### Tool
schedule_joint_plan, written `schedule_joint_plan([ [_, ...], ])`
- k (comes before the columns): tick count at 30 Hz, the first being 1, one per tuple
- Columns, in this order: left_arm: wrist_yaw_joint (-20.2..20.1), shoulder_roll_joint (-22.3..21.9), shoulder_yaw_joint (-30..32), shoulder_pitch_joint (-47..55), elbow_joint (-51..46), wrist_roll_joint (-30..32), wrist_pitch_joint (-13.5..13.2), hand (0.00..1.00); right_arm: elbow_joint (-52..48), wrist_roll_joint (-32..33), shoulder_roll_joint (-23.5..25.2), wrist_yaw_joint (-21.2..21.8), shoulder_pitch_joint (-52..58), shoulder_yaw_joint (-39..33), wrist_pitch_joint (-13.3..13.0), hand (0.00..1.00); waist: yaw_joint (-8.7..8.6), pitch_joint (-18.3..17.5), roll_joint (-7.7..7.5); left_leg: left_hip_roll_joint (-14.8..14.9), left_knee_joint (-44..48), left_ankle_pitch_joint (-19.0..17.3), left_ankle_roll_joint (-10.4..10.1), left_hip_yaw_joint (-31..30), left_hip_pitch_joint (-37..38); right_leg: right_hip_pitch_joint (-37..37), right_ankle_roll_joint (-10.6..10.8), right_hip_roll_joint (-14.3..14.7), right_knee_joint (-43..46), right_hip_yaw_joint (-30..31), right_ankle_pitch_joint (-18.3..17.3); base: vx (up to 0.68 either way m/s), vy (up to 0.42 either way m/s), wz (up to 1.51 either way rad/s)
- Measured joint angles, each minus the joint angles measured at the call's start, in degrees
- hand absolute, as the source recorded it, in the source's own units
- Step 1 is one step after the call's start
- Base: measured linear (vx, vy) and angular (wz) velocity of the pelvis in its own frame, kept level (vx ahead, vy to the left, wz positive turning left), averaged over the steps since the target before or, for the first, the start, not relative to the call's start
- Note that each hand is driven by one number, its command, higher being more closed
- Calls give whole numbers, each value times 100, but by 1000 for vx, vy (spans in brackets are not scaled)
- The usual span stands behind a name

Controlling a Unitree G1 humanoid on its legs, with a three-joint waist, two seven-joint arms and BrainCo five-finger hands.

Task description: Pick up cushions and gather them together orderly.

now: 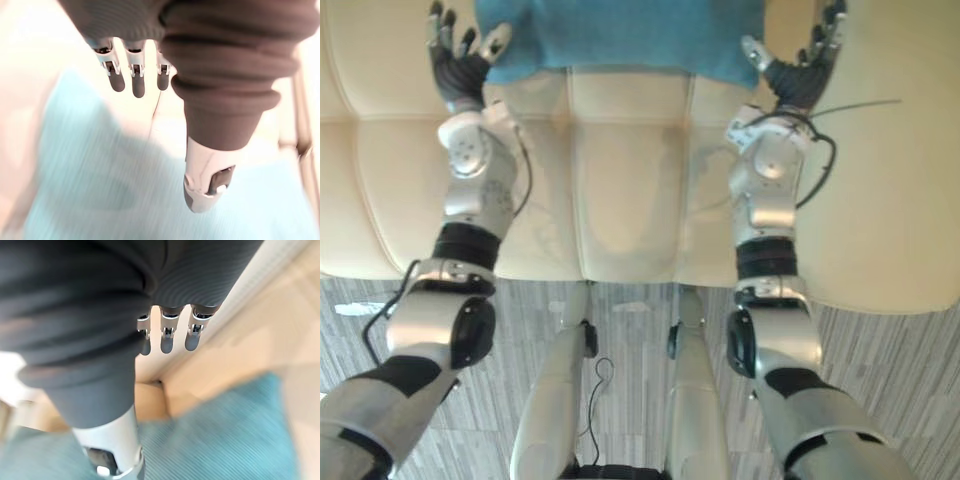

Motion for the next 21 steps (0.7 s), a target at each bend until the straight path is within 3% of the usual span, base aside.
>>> schedule_joint_plan([
  [3,-113,376,24,726,-529,-93,-33,0,-659,77,-180,163,987,-354,-115,0,11,-13,-24,29,7,-34,-33,-24,397,304,-52,13,275,-66,-228,16,-79,12],
  [7,-283,369,-40,2054,-1377,-59,-169,0,-1540,81,-88,470,2614,-551,-263,0,54,-71,-131,33,493,-437,-91,-56,833,812,-130,9,653,-109,-591,30,-90,11],
  [10,-476,-91,-117,3501,-1800,95,-210,0,-1788,75,501,730,3926,-549,-357,0,61,-544,-356,50,703,-751,-94,-53,1123,1104,-218,11,861,-186,-874,71,-102,11],
  [11,-644,-463,-345,4238,-1817,170,-174,0,-1783,41,830,872,4654,-469,-349,0,55,-717,-438,70,687,-833,-92,-46,1427,1442,-251,5,883,-283,-1008,102,-53,21],
  [15,-1044,-1066,-768,5566,-1715,398,22,0,-1589,-196,1446,1195,5766,-28,-304,0,54,-1155,-590,100,681,-991,-102,-19,1922,1962,-292,-16,890,-392,-1221,113,-53,14],
  [17,-1205,-1218,-855,5916,-1516,582,93,0,-1285,-352,1619,1322,5979,129,-261,0,52,-1313,-601,94,669,-1052,-100,0,2147,2200,-294,-27,864,-404,-1285,106,-25,5],
  [21,-1483,-1555,-839,6451,-308,1022,279,0,148,-715,1944,1592,6276,363,-55,0,68,-1893,-465,83,563,-1130,-143,20,2694,2832,-284,-50,564,-471,-1351,117,-7,5],
])
